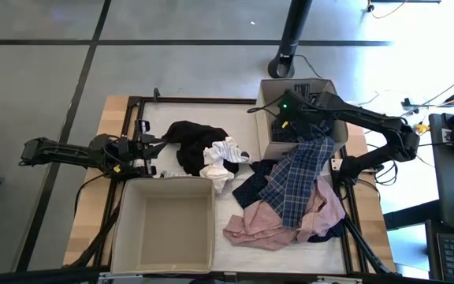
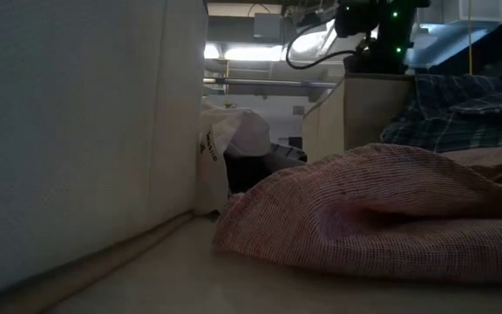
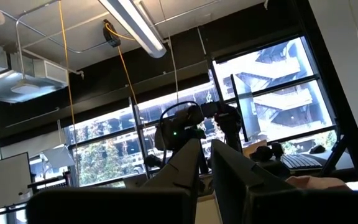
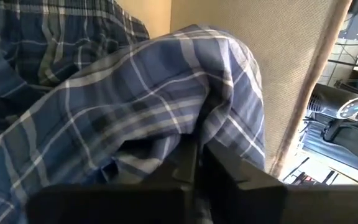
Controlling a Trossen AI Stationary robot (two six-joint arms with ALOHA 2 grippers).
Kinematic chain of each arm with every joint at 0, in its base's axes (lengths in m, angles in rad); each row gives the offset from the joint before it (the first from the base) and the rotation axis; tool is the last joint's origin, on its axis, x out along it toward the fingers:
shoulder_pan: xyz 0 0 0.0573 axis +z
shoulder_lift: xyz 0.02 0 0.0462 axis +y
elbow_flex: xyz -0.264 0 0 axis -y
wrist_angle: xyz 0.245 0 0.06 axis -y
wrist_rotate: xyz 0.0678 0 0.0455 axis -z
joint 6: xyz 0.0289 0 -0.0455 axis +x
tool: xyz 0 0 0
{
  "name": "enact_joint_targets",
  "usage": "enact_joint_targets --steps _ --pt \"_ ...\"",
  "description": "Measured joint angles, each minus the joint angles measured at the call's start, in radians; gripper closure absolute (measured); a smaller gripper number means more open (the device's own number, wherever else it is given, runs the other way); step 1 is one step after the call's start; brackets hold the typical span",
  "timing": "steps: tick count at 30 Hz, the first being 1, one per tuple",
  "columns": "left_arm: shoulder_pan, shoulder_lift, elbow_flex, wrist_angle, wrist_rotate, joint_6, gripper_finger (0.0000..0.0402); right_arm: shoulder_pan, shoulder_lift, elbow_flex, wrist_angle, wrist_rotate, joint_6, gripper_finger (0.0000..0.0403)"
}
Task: Sort clothes
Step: Put the blue checkered polo shirt into the right laundry organizer
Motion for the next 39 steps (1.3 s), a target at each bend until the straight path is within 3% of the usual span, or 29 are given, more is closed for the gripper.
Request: enact_joint_targets --steps 7,11,16,22,27,33,39 --pt "0.0 0.0 0.0 0.0 0.0 0.0 0.037 0.001 0.0 0.044 -0.066 0.013 -0.024 0.0275" --pt "0.0 0.0 0.0 0.0 0.0 0.009 0.037 0.002 -0.001 0.137 -0.105 0.004 -0.004 0.0215" --pt "0.0 0.0 0.0 0.0 0.0 0.02 0.037 0.067 -0.001 0.266 -0.21 -0.021 0.036 0.017" --pt "0.0 0.0 0.0 0.0 0.0 0.029 0.037 0.256 -0.007 0.412 -0.398 -0.101 0.165 0.0158" --pt "0.0 0.0 0.0 0.0 0.0 0.031 0.037 0.459 -0.023 0.439 -0.456 -0.204 0.306 0.0163" --pt "0.0 0.0 0.0 0.003 0.0 0.026 0.037 0.705 -0.029 0.371 -0.456 -0.317 0.448 0.0166" --pt "0.0 0.0 0.0 0.003 0.0 0.023 0.037 0.883 -0.029 0.213 -0.457 -0.407 0.564 0.0166"
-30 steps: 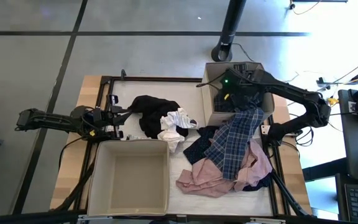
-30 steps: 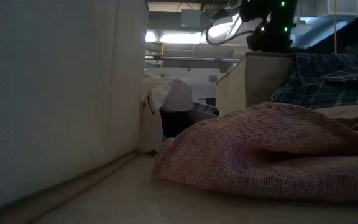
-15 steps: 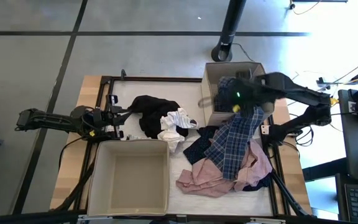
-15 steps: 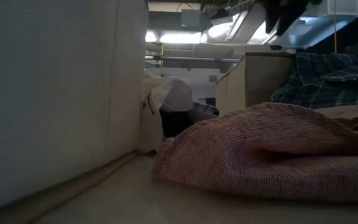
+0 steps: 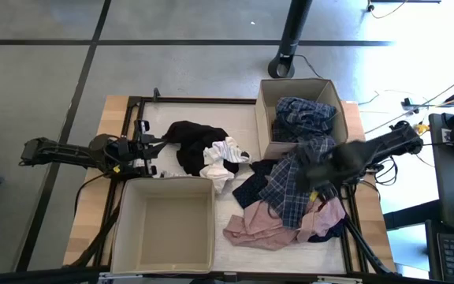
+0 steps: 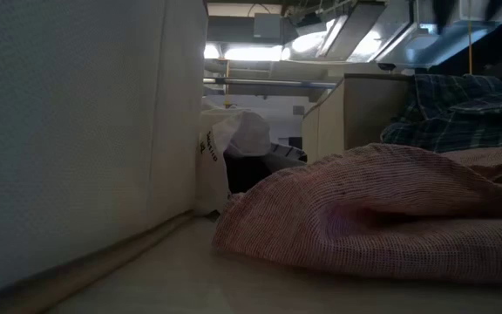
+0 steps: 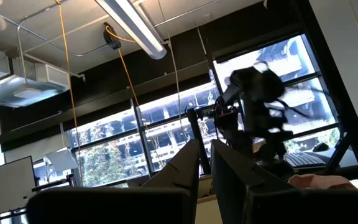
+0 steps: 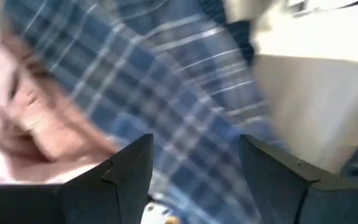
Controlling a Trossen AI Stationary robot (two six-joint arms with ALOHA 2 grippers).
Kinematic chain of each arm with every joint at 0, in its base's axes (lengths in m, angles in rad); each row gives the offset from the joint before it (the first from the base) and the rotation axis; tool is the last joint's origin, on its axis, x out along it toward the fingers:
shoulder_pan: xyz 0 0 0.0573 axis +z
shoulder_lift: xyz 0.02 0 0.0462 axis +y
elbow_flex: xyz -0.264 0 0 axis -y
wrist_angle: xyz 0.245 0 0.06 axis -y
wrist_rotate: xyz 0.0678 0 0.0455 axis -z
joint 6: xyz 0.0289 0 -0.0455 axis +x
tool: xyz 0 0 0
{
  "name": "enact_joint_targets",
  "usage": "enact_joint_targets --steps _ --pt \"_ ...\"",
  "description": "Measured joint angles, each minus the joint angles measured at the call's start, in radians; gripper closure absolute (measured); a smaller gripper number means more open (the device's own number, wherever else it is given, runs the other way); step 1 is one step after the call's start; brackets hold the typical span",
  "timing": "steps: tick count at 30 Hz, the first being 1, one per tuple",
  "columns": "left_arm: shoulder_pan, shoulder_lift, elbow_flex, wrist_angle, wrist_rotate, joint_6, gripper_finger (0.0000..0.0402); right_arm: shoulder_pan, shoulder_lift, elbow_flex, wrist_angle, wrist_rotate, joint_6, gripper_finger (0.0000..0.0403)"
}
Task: Sort clothes
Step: Put the blue checkered polo shirt into the right laundry organizer
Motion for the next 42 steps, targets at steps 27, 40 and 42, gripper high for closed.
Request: enact_joint_targets --steps 27,40,42 --pt "0.0 0.0 0.0 0.019 0.0 0.006 0.037 0.172 0.0 -0.549 0.311 0.358 -0.036 0.0182" --pt "0.0 0.0 0.0 0.019 0.0 0.006 0.037 0.172 0.001 -0.459 0.239 0.355 -0.031 0.038" --pt "0.0 0.0 0.0 0.018 0.0 0.006 0.037 0.172 0.001 -0.393 0.194 0.367 -0.031 0.0374"
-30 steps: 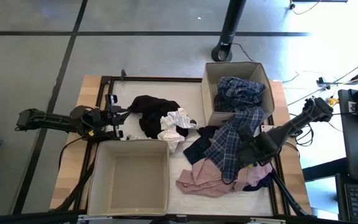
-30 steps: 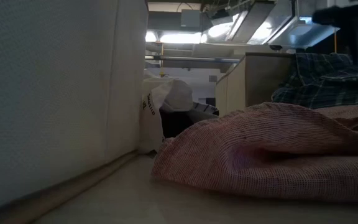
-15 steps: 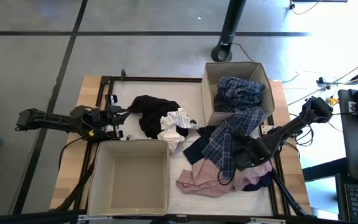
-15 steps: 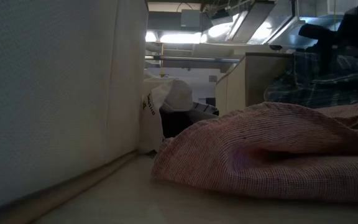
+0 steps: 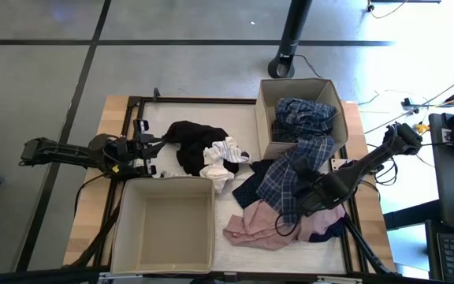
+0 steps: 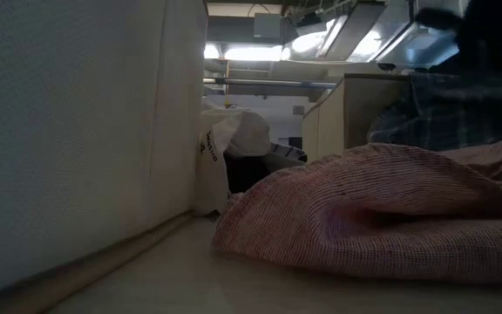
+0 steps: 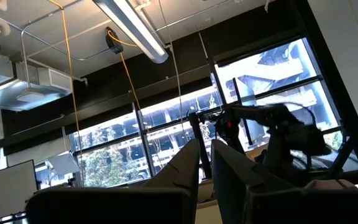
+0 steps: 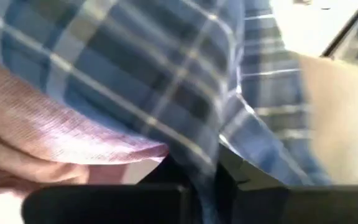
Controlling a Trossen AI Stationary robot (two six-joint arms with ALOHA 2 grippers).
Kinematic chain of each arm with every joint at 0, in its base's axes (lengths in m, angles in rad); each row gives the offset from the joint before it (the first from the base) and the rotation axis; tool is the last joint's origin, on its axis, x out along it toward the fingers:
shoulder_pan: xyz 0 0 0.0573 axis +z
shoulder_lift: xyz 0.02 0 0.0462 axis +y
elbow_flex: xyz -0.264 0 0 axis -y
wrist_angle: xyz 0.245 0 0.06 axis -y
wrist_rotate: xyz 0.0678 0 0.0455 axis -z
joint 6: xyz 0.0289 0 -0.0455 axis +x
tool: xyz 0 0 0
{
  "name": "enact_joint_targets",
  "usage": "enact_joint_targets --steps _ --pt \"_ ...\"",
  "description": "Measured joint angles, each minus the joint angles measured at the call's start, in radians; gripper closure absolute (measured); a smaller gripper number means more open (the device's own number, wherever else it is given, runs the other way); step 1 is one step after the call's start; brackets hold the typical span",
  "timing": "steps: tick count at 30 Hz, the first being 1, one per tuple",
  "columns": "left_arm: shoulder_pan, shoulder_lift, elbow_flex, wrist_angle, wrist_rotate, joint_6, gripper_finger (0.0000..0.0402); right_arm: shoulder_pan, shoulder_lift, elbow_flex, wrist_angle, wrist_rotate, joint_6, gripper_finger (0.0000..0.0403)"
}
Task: Sort clothes
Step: Put the blue checkered polo shirt into the right laundry organizer
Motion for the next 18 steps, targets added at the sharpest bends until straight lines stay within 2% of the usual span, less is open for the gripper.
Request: enact_joint_targets --steps 7,12,18 --pt "0.0 0.0 0.0 0.0 0.0 -0.004 0.037 0.0 0.0 0.295 -0.19 0.079 -0.01 0.0397" --pt "0.0 0.0 0.0 0.0 0.0 -0.004 0.037 -0.008 -0.021 0.476 -0.196 0.284 -0.061 0.0389" --pt "0.0 0.0 0.0 0.001 0.0 -0.002 0.037 -0.108 -0.068 0.625 -0.194 0.49 -0.115 0.0396"
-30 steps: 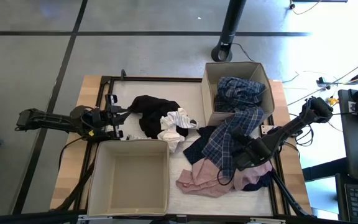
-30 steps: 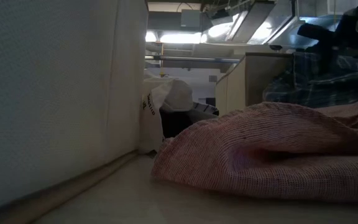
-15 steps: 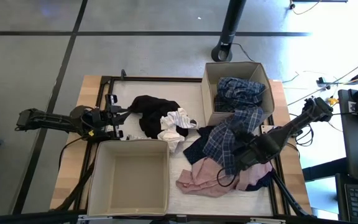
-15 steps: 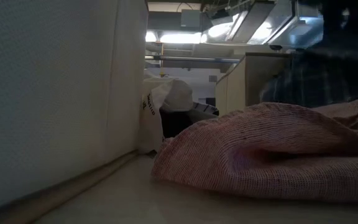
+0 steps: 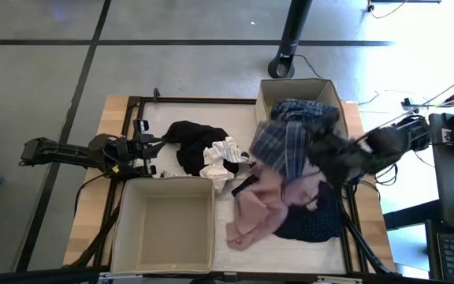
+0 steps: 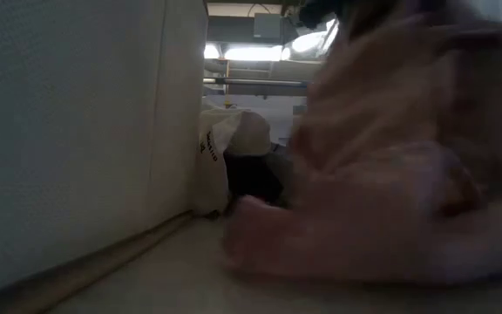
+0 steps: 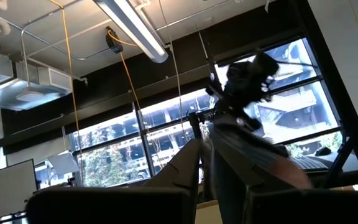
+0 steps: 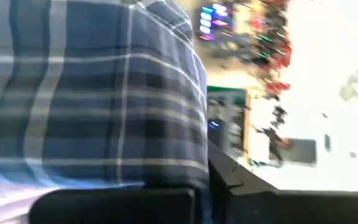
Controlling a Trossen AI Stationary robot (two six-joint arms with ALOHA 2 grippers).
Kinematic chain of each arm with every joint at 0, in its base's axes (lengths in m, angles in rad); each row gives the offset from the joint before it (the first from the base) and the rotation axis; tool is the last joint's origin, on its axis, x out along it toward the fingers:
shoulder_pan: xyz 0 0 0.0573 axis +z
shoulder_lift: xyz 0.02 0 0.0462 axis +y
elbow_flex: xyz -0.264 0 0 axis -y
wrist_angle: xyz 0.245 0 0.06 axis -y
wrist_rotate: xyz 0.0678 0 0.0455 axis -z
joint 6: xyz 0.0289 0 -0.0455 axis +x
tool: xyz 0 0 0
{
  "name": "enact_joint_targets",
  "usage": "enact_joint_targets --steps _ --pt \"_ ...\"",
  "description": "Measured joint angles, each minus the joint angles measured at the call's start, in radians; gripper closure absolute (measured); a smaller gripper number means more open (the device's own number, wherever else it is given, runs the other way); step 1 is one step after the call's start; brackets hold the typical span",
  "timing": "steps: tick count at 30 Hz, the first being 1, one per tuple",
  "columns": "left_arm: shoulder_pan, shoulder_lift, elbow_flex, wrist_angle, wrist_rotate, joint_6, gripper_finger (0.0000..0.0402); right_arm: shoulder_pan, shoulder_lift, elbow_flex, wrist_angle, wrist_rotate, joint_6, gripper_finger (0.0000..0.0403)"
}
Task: Sort clothes
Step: Put the blue checkered polo shirt into the right laundry organizer
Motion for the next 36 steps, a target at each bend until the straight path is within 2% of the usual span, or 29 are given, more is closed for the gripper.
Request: enact_joint_targets --steps 2,6,17,24,28,32,36 --pt "0.0 0.0 0.0 0.0 0.0 0.0 0.037 -0.045 -0.02 0.026 -0.001 0.044 -0.02 0.0397" --pt "0.0 0.0 0.0 0.0 0.0 0.002 0.037 -0.158 -0.063 0.037 0.0 0.055 -0.032 0.0389" --pt "0.0 0.0 0.0 0.0 0.0 0.002 0.037 -0.477 -0.108 -0.004 0.001 -0.042 -0.026 0.0387" --pt "0.0 0.0 0.0 0.004 0.0 0.002 0.037 -0.657 -0.107 -0.132 0.05 -0.09 -0.006 0.038" --pt "0.0 0.0 0.0 0.004 0.0 0.002 0.037 -0.756 -0.105 -0.229 0.108 -0.103 -0.006 0.0355" --pt "0.0 0.0 0.0 0.004 0.0 0.002 0.037 -0.828 -0.081 -0.289 0.106 -0.202 -0.053 0.0307" --pt "0.0 0.0 0.0 0.004 0.0 0.003 0.037 -0.844 -0.06 -0.269 0.057 -0.299 -0.078 0.0251"
